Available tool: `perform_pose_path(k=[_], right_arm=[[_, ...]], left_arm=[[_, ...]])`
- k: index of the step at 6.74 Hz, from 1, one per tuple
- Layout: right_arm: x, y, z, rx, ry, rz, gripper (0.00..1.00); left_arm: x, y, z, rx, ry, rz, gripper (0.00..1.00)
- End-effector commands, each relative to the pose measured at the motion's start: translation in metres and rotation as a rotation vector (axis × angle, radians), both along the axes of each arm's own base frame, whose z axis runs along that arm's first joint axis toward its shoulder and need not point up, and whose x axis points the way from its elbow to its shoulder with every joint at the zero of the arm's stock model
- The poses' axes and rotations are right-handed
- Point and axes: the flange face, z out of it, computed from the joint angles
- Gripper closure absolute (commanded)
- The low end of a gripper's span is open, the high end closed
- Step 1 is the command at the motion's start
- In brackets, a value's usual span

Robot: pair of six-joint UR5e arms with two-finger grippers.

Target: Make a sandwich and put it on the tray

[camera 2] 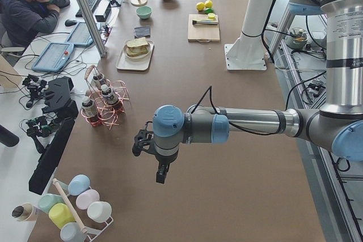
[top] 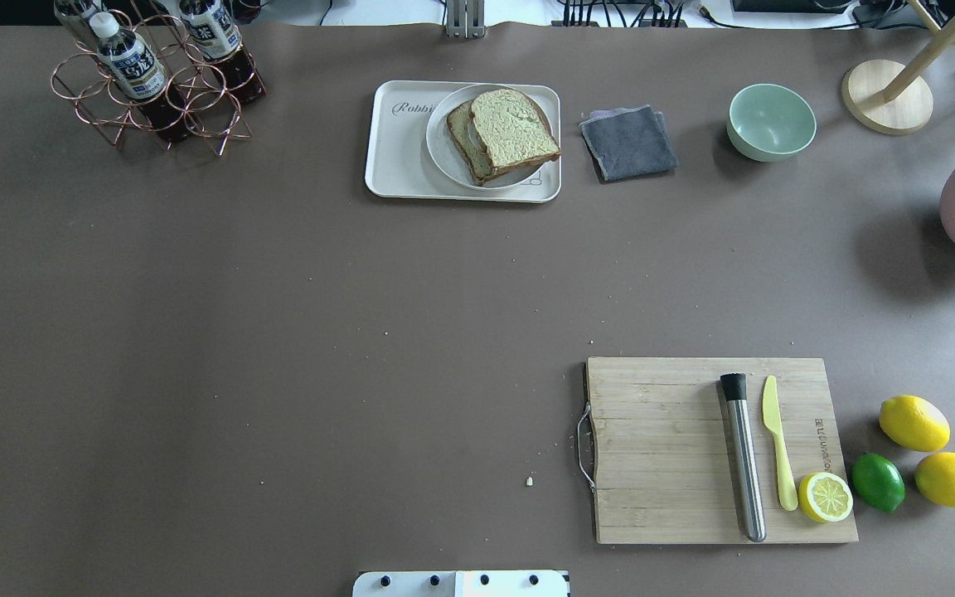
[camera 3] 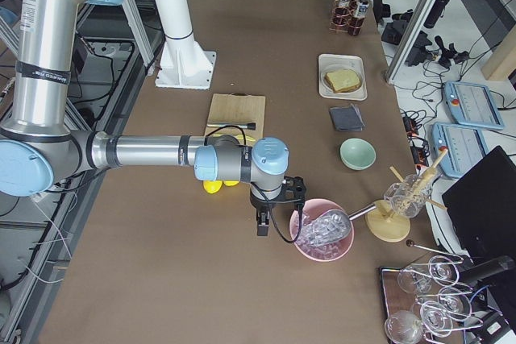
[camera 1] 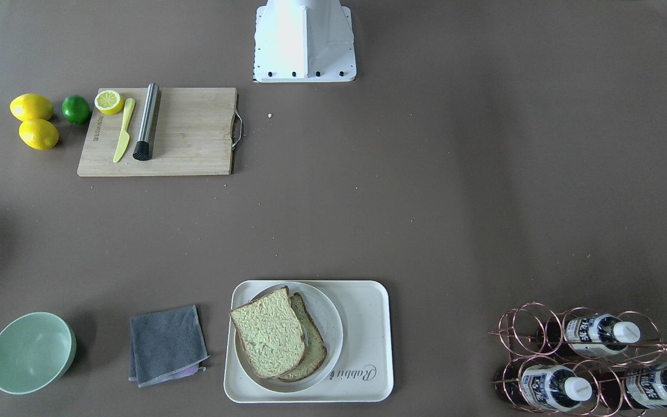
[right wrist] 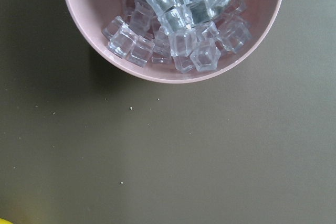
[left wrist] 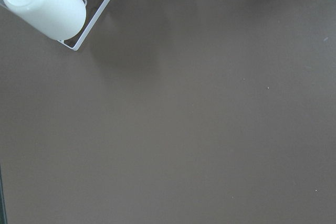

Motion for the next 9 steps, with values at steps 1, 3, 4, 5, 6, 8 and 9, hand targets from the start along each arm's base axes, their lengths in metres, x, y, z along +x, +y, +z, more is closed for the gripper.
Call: perform_pose_path(k=[1,3,4,5,6,8,9], right_arm=[[0.007,-0.002,-0.006,0.005,-0.003,0.019,0.0],[0.018,-0.008,-0.022,-0.031,0.002,0.046,0.0],[0.019,-0.003,-0.017,-0.036,0.008,0.045,0.0],[0.019,-0.003,-0.016,-0.039,0.01,0.045,0.0],[0.019,-0.002,-0.015,-0.041,0.01,0.045,0.0],[0.019,0.001,-0.012,-0.047,0.01,0.045,0.0],[0.019,0.005,-0.009,-0.056,0.006,0.045,0.0]], left_arm=[[0.002,0.014,0.017,-0.023,0.004,0.004,0.02],[0.003,0.018,0.024,-0.041,0.007,0.004,0.02],[0.004,0.02,0.035,-0.062,0.01,0.005,0.02],[0.004,0.021,0.041,-0.075,0.012,0.005,0.02],[0.004,0.021,0.041,-0.075,0.012,0.005,0.02],[0.004,0.022,0.042,-0.076,0.012,0.004,0.02],[0.004,0.023,0.042,-0.079,0.012,0.003,0.02]])
